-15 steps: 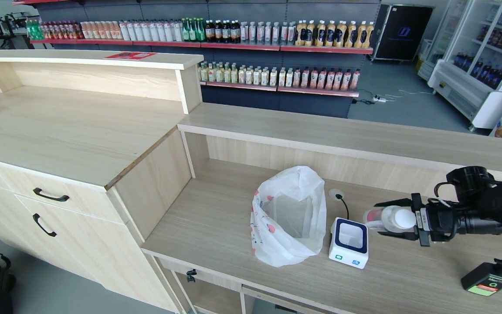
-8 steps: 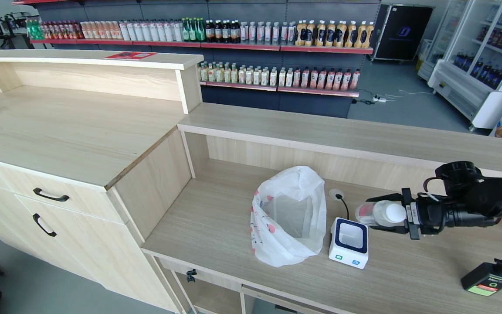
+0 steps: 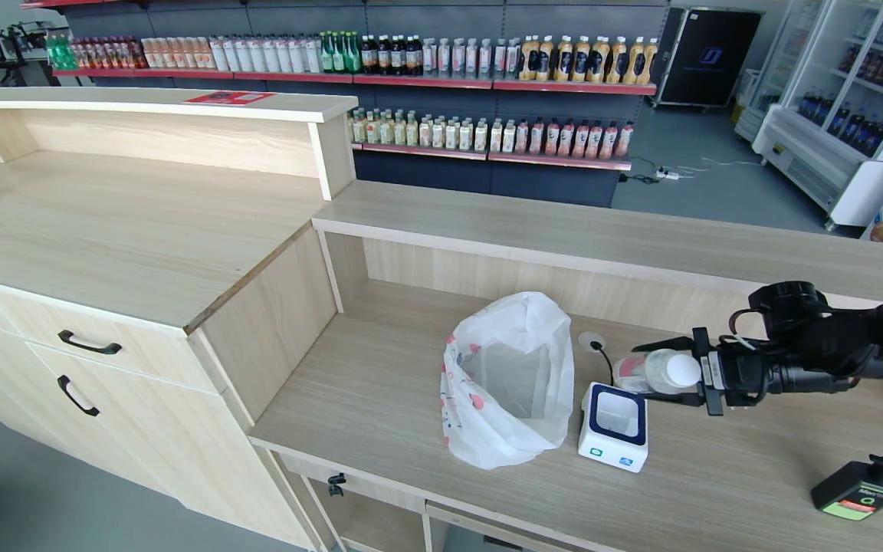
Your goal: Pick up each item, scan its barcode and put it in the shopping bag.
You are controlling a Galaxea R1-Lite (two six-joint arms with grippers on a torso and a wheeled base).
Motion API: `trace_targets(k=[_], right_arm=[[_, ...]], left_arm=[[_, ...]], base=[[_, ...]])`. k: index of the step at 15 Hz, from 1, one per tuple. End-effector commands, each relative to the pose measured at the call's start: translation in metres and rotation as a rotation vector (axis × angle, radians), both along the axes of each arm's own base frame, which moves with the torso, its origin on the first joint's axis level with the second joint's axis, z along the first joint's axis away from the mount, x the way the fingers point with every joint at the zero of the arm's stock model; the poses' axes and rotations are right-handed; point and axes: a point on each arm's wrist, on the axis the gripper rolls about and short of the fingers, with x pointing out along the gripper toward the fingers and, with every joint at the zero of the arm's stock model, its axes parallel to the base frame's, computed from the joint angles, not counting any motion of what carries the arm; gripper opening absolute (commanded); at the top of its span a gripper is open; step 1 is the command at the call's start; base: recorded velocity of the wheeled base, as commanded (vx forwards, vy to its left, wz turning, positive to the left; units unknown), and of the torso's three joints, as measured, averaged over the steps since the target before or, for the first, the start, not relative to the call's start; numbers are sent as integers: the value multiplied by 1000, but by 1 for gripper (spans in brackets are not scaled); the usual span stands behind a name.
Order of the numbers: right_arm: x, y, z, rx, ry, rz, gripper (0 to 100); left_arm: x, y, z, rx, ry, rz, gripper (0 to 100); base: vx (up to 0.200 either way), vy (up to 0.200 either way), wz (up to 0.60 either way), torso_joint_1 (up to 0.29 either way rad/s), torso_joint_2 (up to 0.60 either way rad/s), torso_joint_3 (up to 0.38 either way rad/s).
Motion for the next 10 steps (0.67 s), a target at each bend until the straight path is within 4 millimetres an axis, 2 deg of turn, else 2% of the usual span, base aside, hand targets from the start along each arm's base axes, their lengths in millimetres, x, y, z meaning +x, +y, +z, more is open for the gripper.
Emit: trace_targets(k=[1,10], right_arm=[[2,2,-2,1,3,6,0],[8,5,-3,4,6,19,0]], left_arm=[[0,0,0,-1,1,0,100],[0,0,0,-1,1,0,100]], base=[[0,0,0,0,0,0],[0,0,0,0,0,0]])
